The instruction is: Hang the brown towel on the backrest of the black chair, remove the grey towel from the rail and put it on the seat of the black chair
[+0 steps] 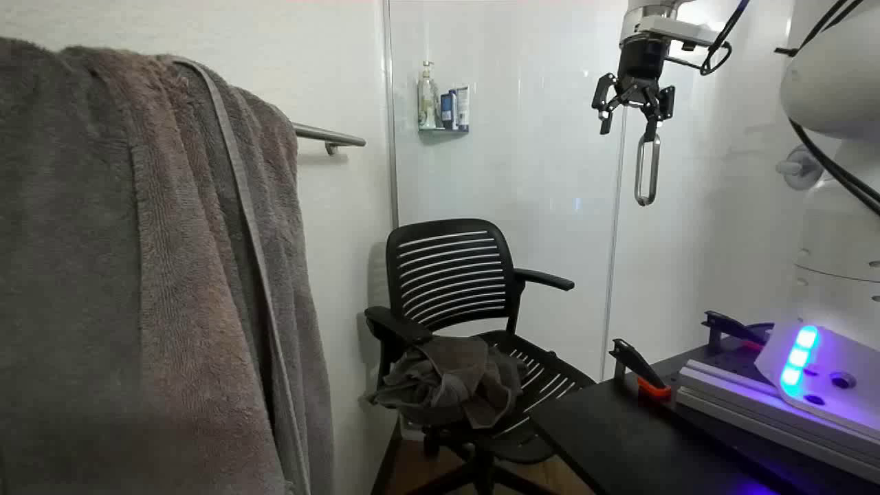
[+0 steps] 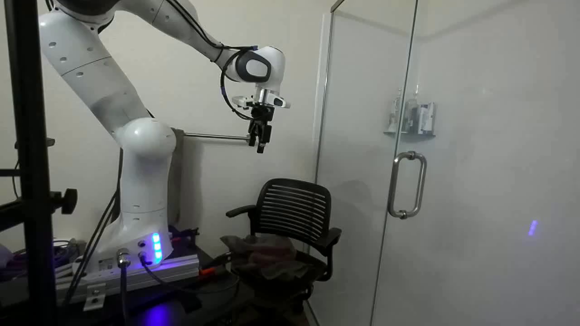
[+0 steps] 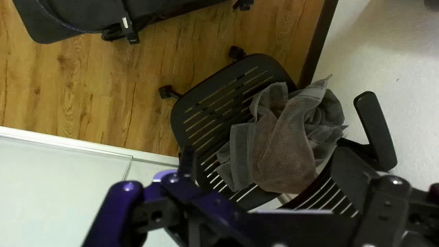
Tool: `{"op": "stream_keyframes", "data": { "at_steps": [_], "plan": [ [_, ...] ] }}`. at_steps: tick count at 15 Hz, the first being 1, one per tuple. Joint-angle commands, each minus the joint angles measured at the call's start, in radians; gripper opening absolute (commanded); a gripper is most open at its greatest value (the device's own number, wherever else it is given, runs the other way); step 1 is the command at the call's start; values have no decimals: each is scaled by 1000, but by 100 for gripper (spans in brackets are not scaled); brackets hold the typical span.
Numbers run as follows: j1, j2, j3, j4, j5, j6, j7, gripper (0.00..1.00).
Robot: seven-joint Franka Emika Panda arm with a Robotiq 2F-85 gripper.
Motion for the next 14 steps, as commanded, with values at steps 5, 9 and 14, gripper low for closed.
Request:
{"op": "stream_keyframes", "data": {
  "at_steps": [5,9,14],
  "plan": [
    [47,248,-83,107,61,-33,-51,100],
    [120,480,-67,206,49,-67,-5,100],
    [117,800,87,412,-79,-40,87,100]
  ]
}}
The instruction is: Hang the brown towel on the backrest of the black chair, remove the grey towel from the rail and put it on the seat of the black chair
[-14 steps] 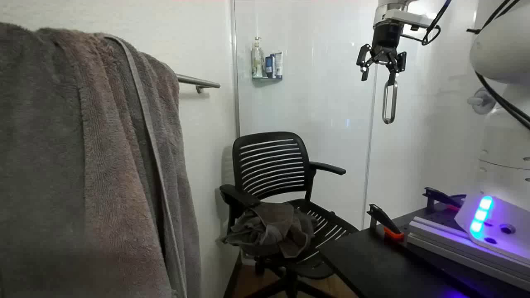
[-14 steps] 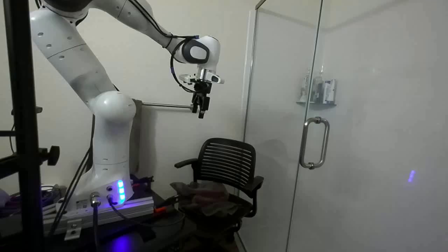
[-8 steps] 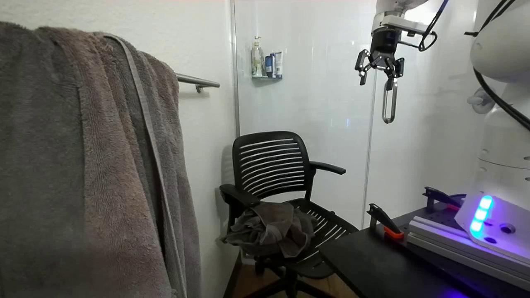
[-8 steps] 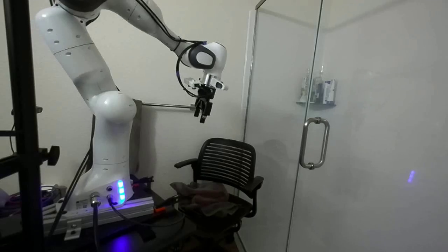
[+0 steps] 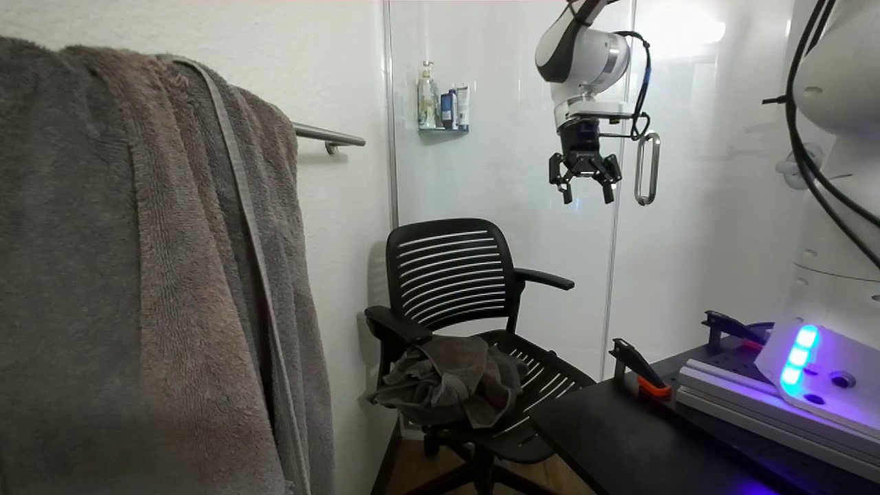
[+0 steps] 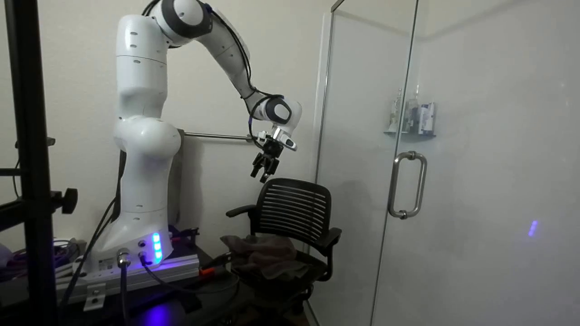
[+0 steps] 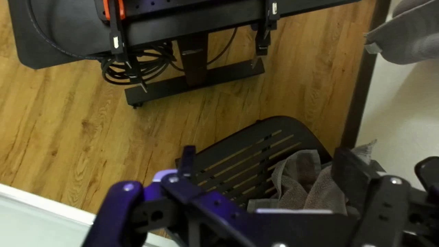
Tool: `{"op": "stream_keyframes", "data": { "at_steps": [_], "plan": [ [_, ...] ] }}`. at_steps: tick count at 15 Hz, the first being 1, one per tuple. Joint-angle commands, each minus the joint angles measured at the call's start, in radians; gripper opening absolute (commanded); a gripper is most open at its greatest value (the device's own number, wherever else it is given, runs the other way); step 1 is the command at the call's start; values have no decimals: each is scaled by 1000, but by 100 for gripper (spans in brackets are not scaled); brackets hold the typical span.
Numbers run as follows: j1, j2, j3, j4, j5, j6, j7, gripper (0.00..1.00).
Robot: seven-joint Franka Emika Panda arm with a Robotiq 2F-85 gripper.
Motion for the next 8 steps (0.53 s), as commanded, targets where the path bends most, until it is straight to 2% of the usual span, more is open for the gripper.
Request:
{"op": "stream_keyframes", "data": {
  "at_steps": [1,2,4,8],
  "plan": [
    [-2,260,74,218,-109,-20,67,100],
    [-2,290,81,256,-121,-8,87,100],
    [-8,237,90,189,-97,7,74,100],
    [-17,278,88,227,-89,-3,57,100]
  ]
}}
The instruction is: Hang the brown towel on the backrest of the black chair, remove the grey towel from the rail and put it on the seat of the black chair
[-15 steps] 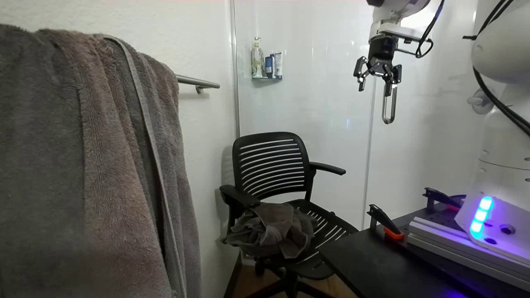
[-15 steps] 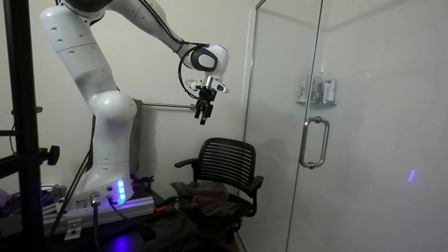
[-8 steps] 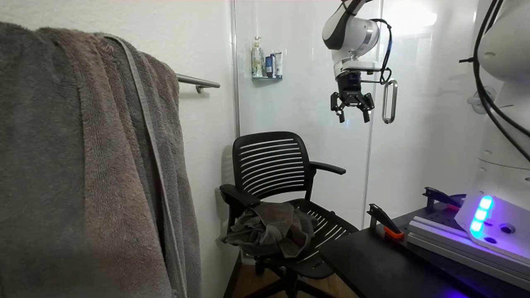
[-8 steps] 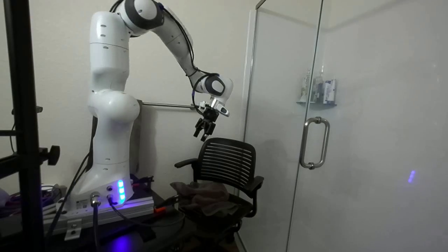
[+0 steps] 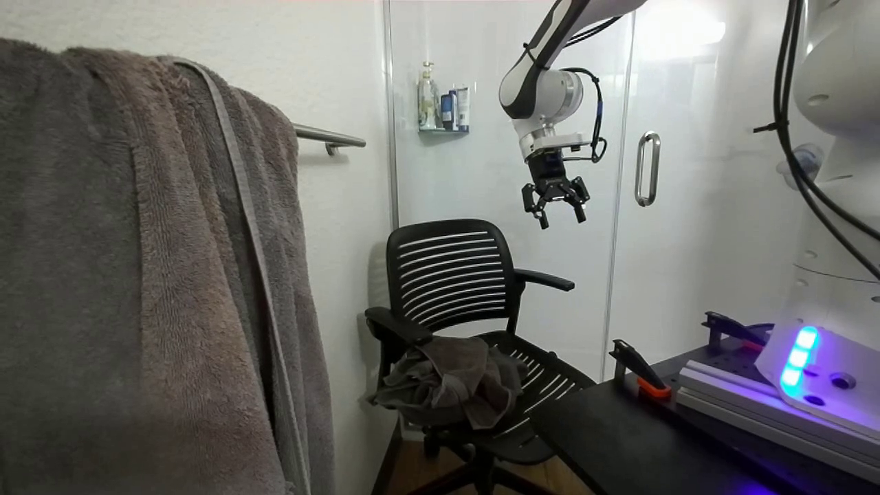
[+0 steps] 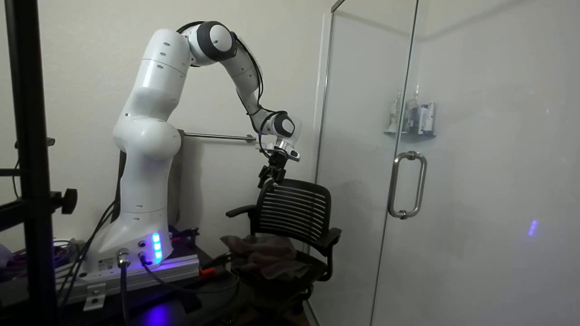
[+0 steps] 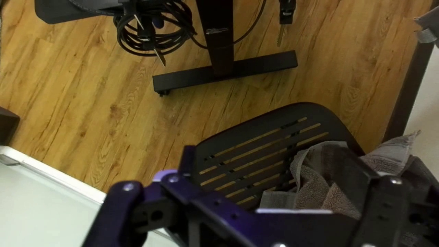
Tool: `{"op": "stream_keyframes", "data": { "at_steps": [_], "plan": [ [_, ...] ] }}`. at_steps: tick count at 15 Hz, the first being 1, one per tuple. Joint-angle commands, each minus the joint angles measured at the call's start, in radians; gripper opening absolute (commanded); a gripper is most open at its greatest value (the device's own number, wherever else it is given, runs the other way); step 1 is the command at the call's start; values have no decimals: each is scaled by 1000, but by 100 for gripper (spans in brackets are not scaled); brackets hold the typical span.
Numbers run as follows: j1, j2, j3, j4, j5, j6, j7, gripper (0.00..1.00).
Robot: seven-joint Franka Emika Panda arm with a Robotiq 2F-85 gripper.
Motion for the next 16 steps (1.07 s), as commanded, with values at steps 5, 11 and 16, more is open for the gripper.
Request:
{"op": "stream_keyframes", "data": {
  "at_steps": [5,11,16],
  "plan": [
    [18,212,21,85,-73,202,45,100],
    [154,393,34,189,-213,239,118,100],
    [176,401,44,179,-190,234,114,100]
  ]
}}
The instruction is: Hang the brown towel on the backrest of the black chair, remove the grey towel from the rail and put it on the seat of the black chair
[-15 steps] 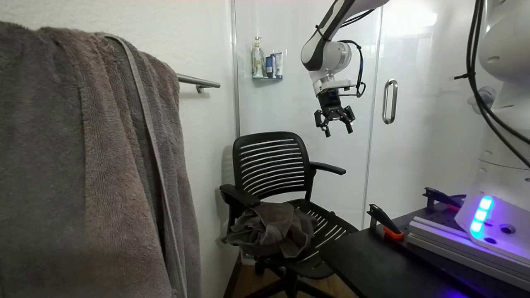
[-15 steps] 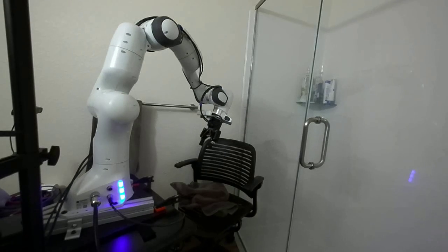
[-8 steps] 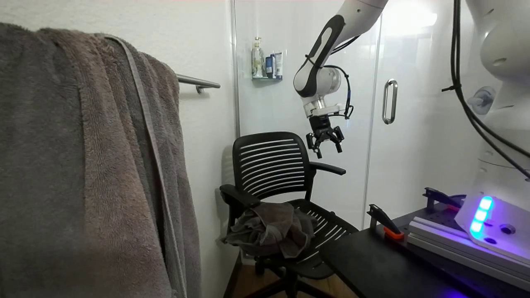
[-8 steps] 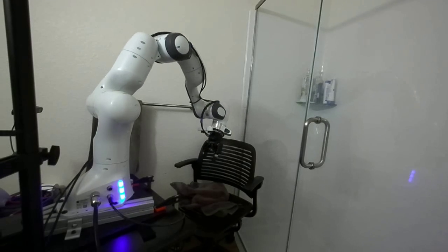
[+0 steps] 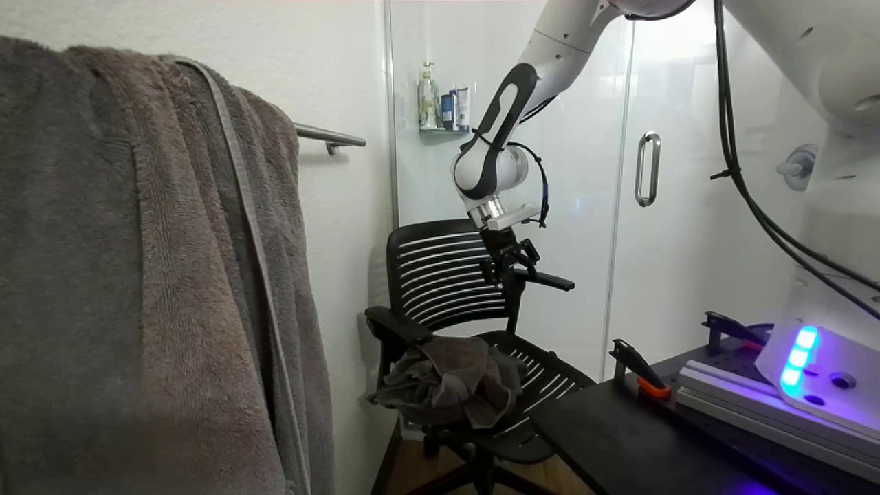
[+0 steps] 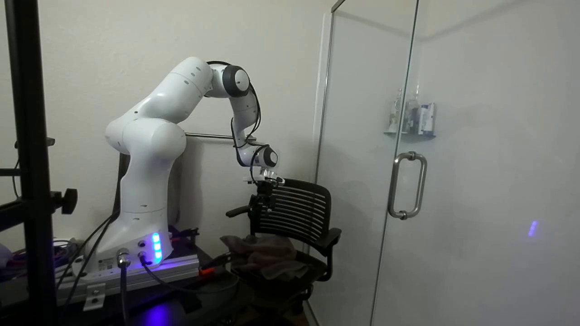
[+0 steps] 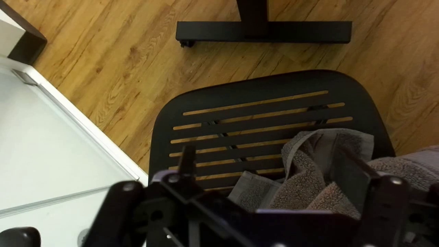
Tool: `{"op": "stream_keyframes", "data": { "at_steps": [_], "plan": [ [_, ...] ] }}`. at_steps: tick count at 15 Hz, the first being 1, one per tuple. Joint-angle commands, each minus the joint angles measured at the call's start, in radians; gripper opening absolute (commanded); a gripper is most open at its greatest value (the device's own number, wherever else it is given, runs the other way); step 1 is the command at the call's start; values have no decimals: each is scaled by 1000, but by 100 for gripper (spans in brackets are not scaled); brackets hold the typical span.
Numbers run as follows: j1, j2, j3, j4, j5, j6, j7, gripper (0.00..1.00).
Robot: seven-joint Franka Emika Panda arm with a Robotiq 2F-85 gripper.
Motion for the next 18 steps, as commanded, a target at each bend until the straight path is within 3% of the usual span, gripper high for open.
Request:
{"op": "stream_keyframes", "data": {
  "at_steps": [1,6,10,14,15,18],
  "plan": [
    [-4,1,3,3,-2,-2,2,100],
    [-108,114,61,99,123,136,-172,100],
    [-175,245,125,230,258,81,-304,100],
    [-153,318,152,289,273,-30,-337,100],
    [-152,297,131,253,267,24,-313,100],
    [-137,320,143,276,267,0,-314,100]
  ]
}}
